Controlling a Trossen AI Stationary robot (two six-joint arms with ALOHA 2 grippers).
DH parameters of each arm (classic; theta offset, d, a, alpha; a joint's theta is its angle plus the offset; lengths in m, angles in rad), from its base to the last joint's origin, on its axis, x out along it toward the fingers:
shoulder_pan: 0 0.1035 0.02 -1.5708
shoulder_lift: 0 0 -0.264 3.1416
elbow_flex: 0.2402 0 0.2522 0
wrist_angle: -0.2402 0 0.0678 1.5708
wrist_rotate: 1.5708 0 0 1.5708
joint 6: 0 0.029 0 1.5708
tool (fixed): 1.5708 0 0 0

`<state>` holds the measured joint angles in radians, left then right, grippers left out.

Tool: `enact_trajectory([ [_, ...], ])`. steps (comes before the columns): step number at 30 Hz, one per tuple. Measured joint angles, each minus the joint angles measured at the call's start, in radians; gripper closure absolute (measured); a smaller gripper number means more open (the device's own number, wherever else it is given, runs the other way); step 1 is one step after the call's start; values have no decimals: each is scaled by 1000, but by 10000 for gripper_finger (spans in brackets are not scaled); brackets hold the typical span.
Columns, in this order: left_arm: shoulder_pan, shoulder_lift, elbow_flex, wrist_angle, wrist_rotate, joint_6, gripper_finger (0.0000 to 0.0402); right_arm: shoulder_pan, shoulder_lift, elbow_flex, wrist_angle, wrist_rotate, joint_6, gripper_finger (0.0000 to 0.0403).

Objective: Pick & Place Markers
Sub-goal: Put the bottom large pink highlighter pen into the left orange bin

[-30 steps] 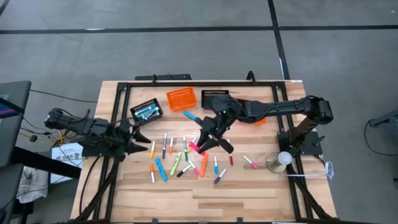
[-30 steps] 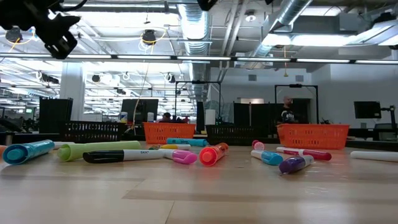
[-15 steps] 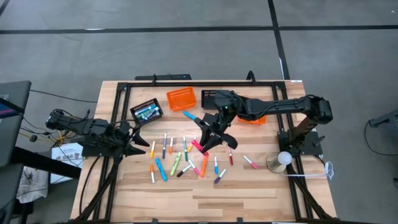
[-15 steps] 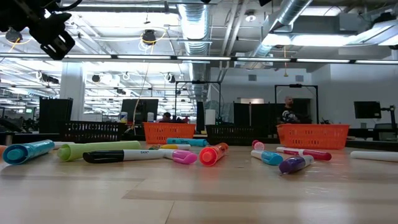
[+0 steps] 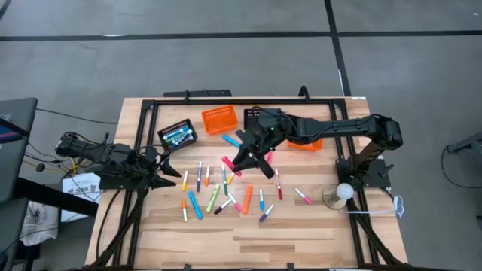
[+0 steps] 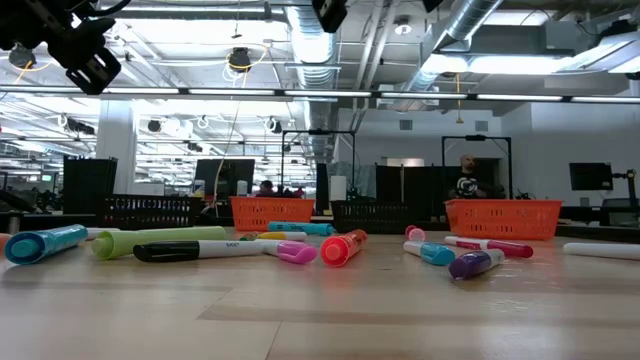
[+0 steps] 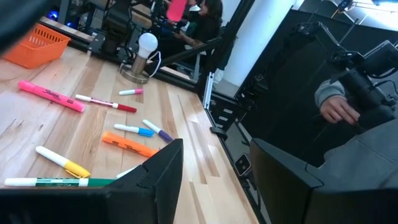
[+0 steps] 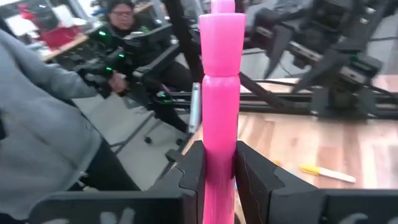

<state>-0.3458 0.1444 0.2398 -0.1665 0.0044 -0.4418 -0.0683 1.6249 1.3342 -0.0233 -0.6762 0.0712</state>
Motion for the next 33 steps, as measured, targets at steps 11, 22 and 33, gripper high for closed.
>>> enact_trajectory([
  [11,1,-1,0,9,0,68,216,2,0,0,-29,76,-45,349],
  [22,1,-1,0,3,-3,97,216,2,0,0,-28,110,-45,349],
  [33,1,-13,0,11,-117,97,216,-30,0,0,-58,386,-159,349],
])
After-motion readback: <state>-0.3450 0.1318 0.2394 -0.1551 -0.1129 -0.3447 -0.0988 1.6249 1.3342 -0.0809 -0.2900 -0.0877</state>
